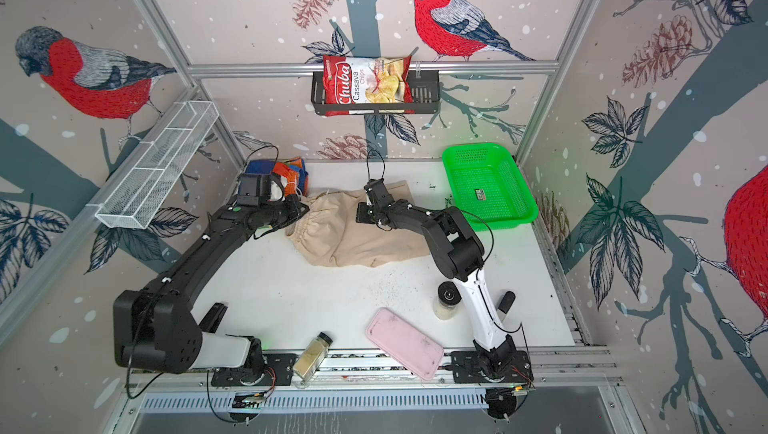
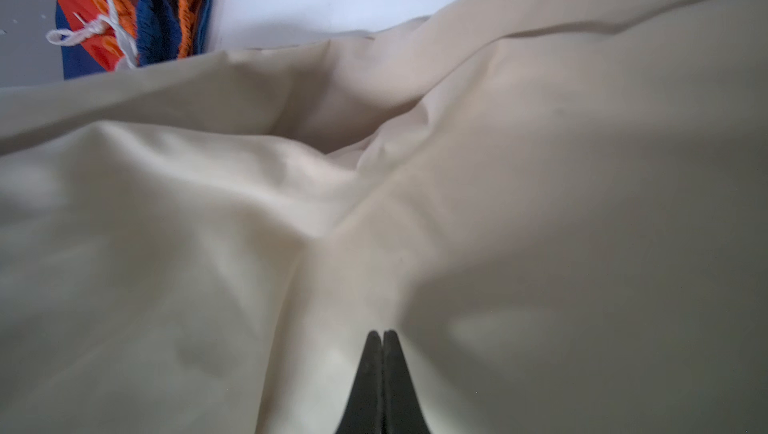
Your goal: Fold and stack the shorts
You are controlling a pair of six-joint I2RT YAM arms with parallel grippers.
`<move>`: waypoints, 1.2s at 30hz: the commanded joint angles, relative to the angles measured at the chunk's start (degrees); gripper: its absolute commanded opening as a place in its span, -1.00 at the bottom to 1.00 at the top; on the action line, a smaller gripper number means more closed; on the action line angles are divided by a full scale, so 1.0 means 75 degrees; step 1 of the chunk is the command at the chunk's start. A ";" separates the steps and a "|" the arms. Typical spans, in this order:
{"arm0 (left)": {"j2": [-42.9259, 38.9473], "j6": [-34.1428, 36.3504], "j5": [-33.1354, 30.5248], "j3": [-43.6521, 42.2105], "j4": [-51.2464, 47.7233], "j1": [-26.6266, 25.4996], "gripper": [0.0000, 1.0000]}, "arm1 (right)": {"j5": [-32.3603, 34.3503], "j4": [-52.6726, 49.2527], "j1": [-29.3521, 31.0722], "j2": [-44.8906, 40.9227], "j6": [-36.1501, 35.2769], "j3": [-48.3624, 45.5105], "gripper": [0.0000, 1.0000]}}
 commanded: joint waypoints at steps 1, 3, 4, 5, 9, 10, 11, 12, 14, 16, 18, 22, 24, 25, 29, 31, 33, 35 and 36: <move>0.0024 0.0195 0.0165 0.0107 0.0151 0.0023 -1.00 | -0.0727 0.0568 0.0016 0.0372 0.0234 0.0328 -1.00; 0.0084 0.0231 0.0189 0.0121 0.0114 0.0018 -1.00 | -0.1000 0.0948 0.0015 0.0602 0.0412 0.0530 -1.00; 0.0128 0.0247 0.0201 0.0126 0.0094 0.0023 -1.00 | -0.1132 0.1166 0.0005 0.0719 0.0528 0.0628 -1.00; 0.0163 0.0259 0.0209 0.0112 0.0091 0.0020 -1.00 | -0.1207 0.1281 0.0014 0.0830 0.0616 0.0754 -1.00; 0.0276 0.0275 0.0284 0.0039 0.0118 0.0022 -1.00 | -0.1363 0.1427 0.0002 0.1458 0.0954 0.1532 -1.00; 0.0296 0.0278 0.0301 0.0012 0.0132 0.0022 -1.00 | -0.1389 0.1462 0.0001 0.1617 0.1029 0.1733 -1.00; 0.0301 0.0283 0.0308 -0.0015 0.0130 0.0023 -1.00 | -0.1413 0.1491 0.0003 0.1742 0.1108 0.1882 -1.00; 0.0319 0.0286 0.0303 -0.0026 0.0143 0.0023 -1.00 | -0.1397 0.1486 0.0003 0.1904 0.1197 0.2059 -1.00; 0.0353 0.0312 0.0303 -0.0055 0.0147 0.0023 -1.00 | -0.1392 0.1436 0.0003 0.2168 0.1352 0.2350 -0.99; 0.0400 0.0332 0.0303 -0.0062 0.0125 0.0023 -1.00 | -0.1343 0.1542 -0.0009 0.2327 0.1536 0.2447 -0.99; 0.0446 0.0347 0.0323 -0.0068 0.0134 0.0023 -1.00 | -0.1218 0.1590 -0.0009 0.2431 0.1700 0.2509 -0.99; 0.0535 0.0375 0.0345 0.0015 0.0059 0.0023 -1.00 | -0.1160 0.1757 -0.0034 0.2399 0.1887 0.2367 -0.99; 0.0525 0.0392 0.0340 0.0046 0.0023 0.0023 -1.00 | -0.1078 0.1978 -0.0076 0.2179 0.1931 0.2075 -0.99; 0.0518 0.0407 0.0331 0.0052 -0.0003 0.0023 -1.00 | -0.0963 0.2093 -0.0096 0.2018 0.1943 0.1898 -0.99; 0.0524 0.0424 0.0337 0.0038 0.0004 0.0023 -1.00 | -0.0609 0.2366 -0.0196 0.1756 0.2072 0.1599 -0.98; 0.0544 0.0396 0.0380 -0.0009 0.0036 0.0023 -1.00 | -0.0671 0.2373 -0.0208 0.1911 0.2200 0.1819 -0.98; 0.0582 0.0379 0.0426 -0.0039 0.0045 0.0023 -1.00 | -0.0760 0.2351 -0.0175 0.2109 0.2332 0.2056 -0.98; 0.0594 0.0384 0.0460 -0.0056 0.0066 0.0023 -1.00 | -0.0787 0.2419 -0.0110 0.2255 0.2474 0.2168 -0.97; 0.0593 0.0383 0.0452 -0.0051 0.0070 0.0032 -1.00 | -0.0785 0.2454 -0.0072 0.2326 0.2524 0.2228 -0.97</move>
